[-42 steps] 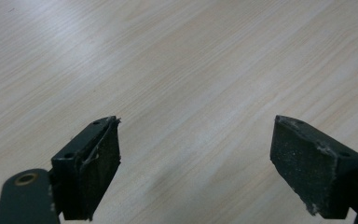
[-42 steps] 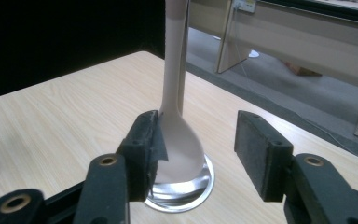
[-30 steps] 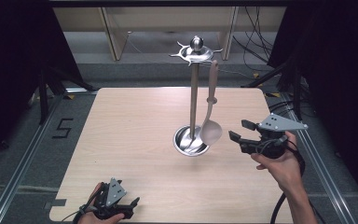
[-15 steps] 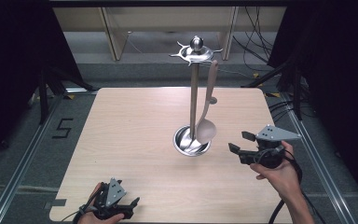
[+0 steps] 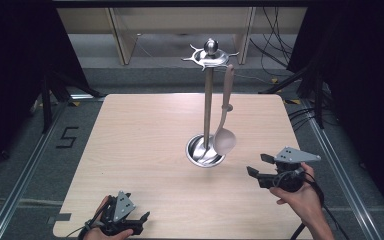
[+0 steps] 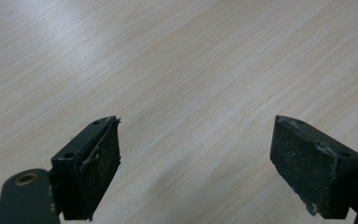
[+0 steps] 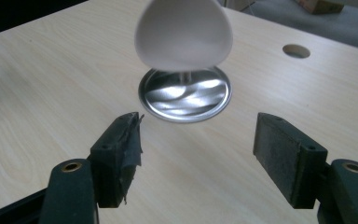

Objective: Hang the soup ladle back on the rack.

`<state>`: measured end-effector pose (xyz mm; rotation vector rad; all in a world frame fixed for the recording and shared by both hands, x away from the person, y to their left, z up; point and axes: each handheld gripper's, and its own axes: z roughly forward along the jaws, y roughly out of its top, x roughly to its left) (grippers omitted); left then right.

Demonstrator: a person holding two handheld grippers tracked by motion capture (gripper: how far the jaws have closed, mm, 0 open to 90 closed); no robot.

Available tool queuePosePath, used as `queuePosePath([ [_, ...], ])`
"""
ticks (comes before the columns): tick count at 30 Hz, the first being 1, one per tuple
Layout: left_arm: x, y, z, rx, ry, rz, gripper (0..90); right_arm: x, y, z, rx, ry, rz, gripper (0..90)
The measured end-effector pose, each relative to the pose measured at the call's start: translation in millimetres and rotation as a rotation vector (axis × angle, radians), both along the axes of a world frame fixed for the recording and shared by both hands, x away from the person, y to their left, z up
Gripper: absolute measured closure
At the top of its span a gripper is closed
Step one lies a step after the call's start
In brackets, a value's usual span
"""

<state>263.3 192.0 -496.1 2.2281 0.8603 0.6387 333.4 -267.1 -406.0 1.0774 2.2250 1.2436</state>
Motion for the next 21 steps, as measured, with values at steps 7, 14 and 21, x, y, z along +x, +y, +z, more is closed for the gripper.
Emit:
queuePosePath([
  [7, 1.3, 0.5, 0.8, 0.011, -0.010, -0.021, 15.5, -4.6, -3.5, -19.8, -0.001, 0.052, 0.004, 32.1],
  [14, 0.9, -0.7, -0.4, -0.003, -0.013, -0.006, 15.5, -6.3, -5.9, -33.9, -0.024, 0.063, 0.009, 31.5],
  [21, 1.3, -1.2, -0.9, -0.014, -0.012, -0.011, 15.5, -6.3, -5.8, -41.4, -0.028, 0.087, 0.020, 30.6],
])
